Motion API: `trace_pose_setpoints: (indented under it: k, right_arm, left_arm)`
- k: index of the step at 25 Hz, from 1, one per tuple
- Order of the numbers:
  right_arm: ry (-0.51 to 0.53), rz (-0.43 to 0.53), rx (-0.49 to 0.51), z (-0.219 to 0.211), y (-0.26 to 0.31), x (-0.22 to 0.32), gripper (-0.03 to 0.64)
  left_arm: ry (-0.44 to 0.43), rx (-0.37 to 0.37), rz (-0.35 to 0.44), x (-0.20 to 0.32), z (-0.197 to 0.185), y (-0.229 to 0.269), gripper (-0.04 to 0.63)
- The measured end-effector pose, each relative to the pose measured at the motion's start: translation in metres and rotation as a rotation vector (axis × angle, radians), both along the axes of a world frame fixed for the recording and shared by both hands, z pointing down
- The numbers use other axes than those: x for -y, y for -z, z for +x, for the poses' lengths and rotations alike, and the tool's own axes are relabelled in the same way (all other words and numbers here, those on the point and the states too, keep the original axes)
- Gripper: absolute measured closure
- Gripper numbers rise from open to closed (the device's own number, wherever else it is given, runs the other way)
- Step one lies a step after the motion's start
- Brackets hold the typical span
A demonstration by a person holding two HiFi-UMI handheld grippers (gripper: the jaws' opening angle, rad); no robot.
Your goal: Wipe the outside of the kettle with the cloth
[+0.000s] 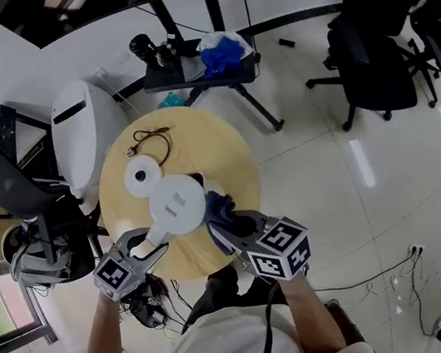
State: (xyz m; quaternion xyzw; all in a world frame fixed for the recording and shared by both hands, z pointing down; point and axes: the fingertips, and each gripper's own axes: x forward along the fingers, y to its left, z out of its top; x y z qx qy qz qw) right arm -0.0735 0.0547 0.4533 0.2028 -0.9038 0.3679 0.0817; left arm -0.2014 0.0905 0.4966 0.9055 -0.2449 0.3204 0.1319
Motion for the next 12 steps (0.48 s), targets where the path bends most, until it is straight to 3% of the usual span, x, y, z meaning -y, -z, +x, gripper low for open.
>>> trace_pose_setpoints:
  k: [8,12]
  right_arm:
    - [0.012,0.018,-0.033,0.002,0.002,0.004,0.552]
    - [0.033,0.029,-0.055,0.000,0.002,0.003,0.552]
  left_arm:
    - [0.316,-0.057,0.157,0.017,-0.005,0.010,0.429]
    - [0.358,-0.075,0.175,0.017,-0.006,0.010,0.433]
